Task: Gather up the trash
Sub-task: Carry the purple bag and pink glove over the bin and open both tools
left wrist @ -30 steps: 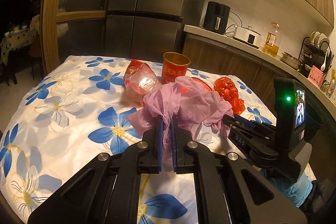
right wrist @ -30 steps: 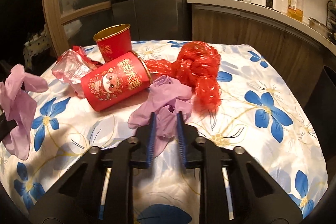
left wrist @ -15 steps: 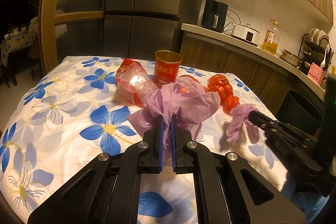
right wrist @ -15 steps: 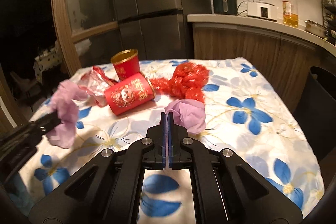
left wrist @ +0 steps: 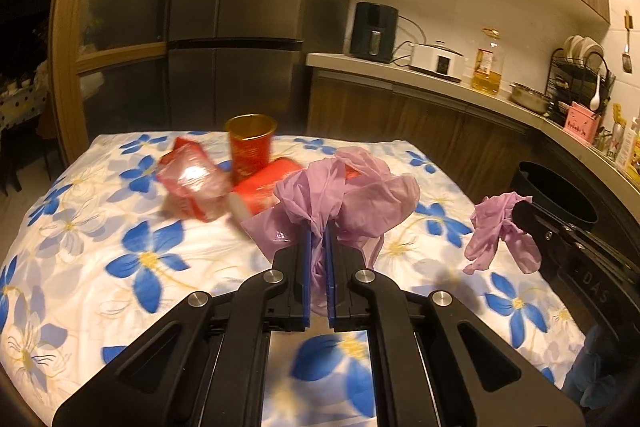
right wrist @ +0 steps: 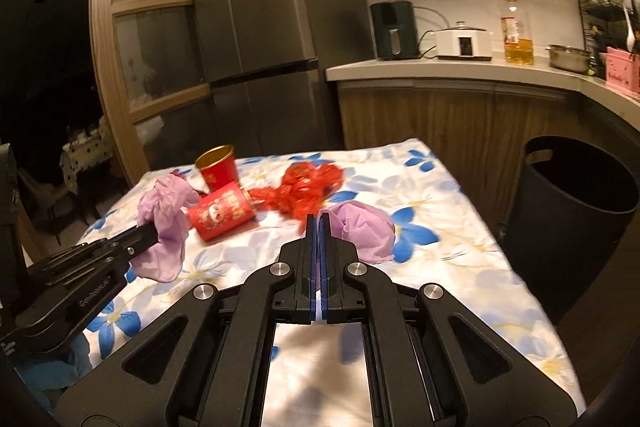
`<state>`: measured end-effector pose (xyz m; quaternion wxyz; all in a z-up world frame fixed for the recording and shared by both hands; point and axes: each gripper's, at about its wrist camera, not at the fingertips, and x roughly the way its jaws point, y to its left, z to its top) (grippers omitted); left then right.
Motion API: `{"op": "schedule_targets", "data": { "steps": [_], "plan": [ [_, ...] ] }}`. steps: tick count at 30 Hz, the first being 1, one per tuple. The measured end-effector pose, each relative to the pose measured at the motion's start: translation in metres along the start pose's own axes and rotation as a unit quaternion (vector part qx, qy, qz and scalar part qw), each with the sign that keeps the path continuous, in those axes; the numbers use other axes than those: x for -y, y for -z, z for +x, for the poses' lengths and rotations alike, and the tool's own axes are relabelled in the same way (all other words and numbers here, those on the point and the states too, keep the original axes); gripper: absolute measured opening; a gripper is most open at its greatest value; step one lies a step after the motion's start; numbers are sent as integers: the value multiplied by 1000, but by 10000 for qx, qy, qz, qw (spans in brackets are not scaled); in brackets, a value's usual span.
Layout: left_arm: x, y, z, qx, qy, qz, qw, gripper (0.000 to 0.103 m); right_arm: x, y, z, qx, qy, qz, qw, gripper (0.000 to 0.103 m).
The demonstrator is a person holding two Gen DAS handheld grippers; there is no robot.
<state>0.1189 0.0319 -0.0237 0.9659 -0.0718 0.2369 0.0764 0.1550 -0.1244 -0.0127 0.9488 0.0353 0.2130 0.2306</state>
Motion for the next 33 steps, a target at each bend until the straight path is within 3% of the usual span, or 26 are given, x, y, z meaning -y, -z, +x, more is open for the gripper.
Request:
{"op": "schedule_targets", "data": {
  "steps": [13, 23, 33],
  "plan": [
    [90, -19, 17, 104, 620, 443, 9970, 5, 74, -17, -43, 415, 597, 308, 9969, 1],
    [167, -36, 30, 283, 1181, 843, 9890, 5, 131, -36, -69, 743, 1149, 489, 9894, 1],
    [220, -45, 48, 255, 1583, 1016, 9818, 5, 182, -49, -77, 871, 1561, 685, 9815, 1]
  ]
}}
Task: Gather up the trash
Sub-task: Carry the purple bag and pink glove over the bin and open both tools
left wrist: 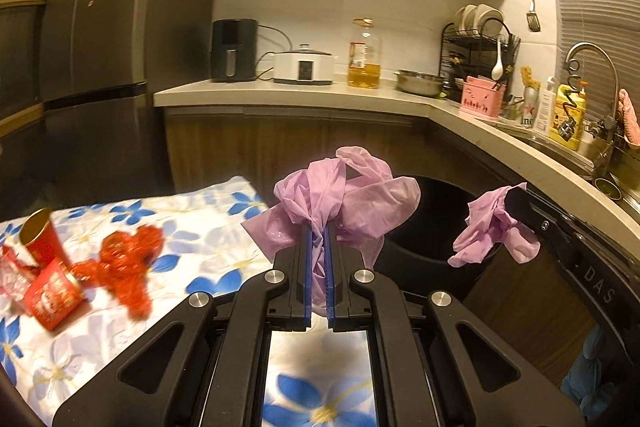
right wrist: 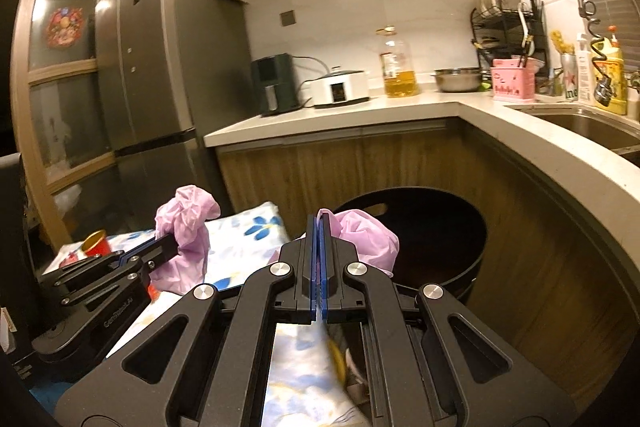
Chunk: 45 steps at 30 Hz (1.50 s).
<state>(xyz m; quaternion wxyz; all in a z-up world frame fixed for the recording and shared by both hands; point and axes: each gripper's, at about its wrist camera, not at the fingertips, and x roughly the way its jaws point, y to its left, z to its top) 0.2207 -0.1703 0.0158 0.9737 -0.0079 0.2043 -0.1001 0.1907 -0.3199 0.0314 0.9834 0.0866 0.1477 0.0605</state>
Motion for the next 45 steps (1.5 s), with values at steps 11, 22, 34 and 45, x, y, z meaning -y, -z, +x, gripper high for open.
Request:
{"op": "schedule_targets", "data": {
  "steps": [11, 22, 34, 45],
  "plan": [
    [48, -33, 45, 178, 441, 213, 9986, 5, 45, -29, 26, 101, 238, 241, 9994, 1],
    [77, -41, 93, 0, 862, 235, 9960, 5, 76, -39, 58, -119, 269, 389, 9988, 1],
    [85, -32, 122, -179, 851, 307, 9957, 33, 89, -34, 83, -476, 276, 382, 9978, 2],
    [80, -28, 130, -325, 801, 283, 9959, 61, 101, -28, 92, -659, 401, 539, 9956, 41]
  ]
}}
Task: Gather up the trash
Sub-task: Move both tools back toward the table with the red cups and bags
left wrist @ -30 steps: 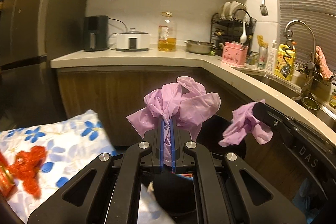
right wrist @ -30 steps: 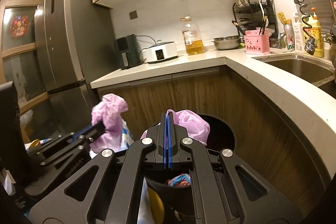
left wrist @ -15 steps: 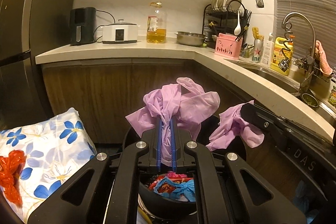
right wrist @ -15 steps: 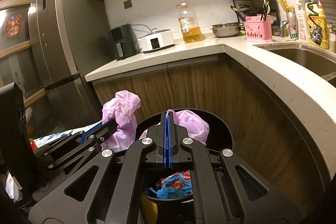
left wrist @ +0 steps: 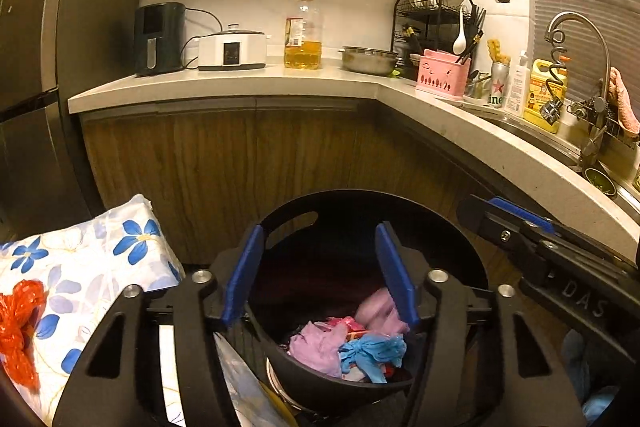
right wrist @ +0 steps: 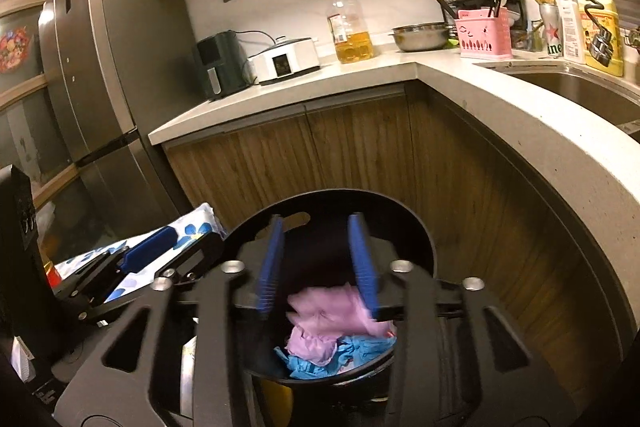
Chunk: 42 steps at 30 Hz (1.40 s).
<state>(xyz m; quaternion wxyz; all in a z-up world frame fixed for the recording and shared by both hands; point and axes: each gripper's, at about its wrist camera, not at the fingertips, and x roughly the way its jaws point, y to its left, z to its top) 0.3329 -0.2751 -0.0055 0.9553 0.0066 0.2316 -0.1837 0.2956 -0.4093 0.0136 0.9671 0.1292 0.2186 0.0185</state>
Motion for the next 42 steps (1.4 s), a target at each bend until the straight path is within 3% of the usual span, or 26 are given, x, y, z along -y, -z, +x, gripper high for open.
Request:
{"op": "schedule_targets", "data": {
  "steps": [7, 13, 22, 27, 42],
  "plan": [
    [-14, 4, -9, 34, -197, -141, 9997, 81, 3, 5, -3, -36, 182, 44, 9998, 62],
    [-27, 16, -25, 28, -503, -199, 9985, 88, -9, 20, -14, -3, 520, -92, 9986, 82],
    [-43, 34, -73, 269, -1102, -144, 9934, 89, -42, 50, -40, 201, 935, -549, 9939, 85],
    [-52, 45, -100, 360, -1274, -179, 9910, 95, -56, 61, -55, 263, 956, -626, 9931, 85],
    [-91, 81, -166, 330, -1572, -419, 9861, 96, -100, 98, -86, 148, 788, -636, 9948, 86]
  ]
}}
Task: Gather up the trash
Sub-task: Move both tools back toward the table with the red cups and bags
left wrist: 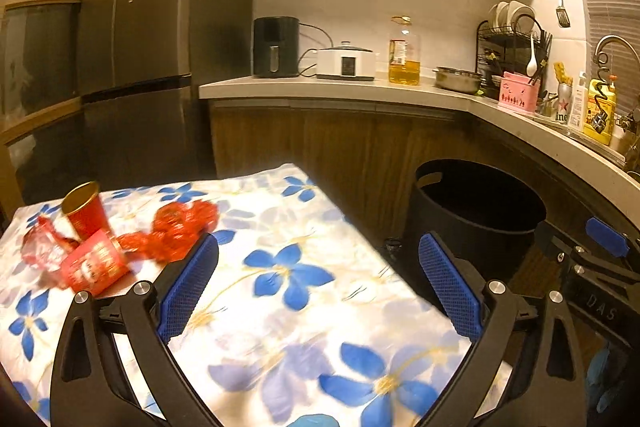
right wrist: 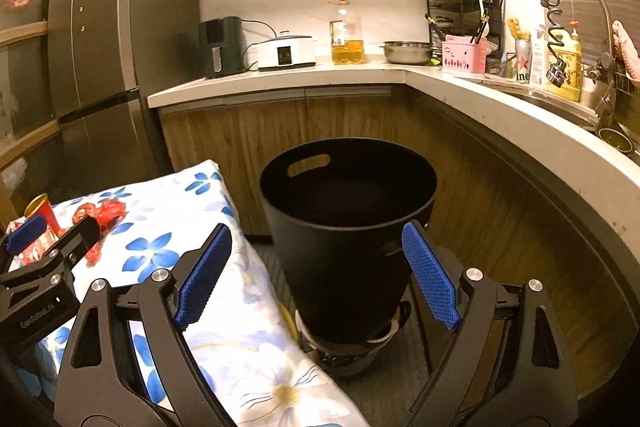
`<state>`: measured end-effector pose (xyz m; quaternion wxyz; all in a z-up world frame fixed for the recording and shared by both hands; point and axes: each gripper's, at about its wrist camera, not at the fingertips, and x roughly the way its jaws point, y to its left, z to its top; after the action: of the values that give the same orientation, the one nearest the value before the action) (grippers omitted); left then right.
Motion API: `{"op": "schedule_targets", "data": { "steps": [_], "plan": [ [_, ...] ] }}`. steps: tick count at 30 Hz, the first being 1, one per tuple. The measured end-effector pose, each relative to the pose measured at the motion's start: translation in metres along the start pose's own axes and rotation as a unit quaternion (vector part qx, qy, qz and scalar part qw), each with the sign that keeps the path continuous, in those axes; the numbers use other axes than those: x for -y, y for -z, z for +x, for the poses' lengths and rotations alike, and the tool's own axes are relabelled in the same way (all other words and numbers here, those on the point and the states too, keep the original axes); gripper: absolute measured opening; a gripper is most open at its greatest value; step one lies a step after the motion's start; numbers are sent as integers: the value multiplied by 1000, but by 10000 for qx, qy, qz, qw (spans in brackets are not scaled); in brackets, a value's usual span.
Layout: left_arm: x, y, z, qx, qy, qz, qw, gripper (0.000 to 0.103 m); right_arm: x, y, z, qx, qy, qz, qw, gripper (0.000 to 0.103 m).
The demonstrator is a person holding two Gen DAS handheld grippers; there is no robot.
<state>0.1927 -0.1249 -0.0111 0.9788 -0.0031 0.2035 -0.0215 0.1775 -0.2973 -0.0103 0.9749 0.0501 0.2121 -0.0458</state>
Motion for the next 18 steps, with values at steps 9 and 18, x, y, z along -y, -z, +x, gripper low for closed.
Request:
{"op": "schedule_targets", "data": {
  "steps": [9, 18],
  "plan": [
    [-49, 18, -24, 19, -452, -239, 9987, 96, -40, 14, -14, 25, -277, -153, 9995, 86],
    [-99, 34, -41, -25, -941, -488, 9944, 96, -89, 28, -15, -41, -702, -372, 9968, 86]
  ]
}}
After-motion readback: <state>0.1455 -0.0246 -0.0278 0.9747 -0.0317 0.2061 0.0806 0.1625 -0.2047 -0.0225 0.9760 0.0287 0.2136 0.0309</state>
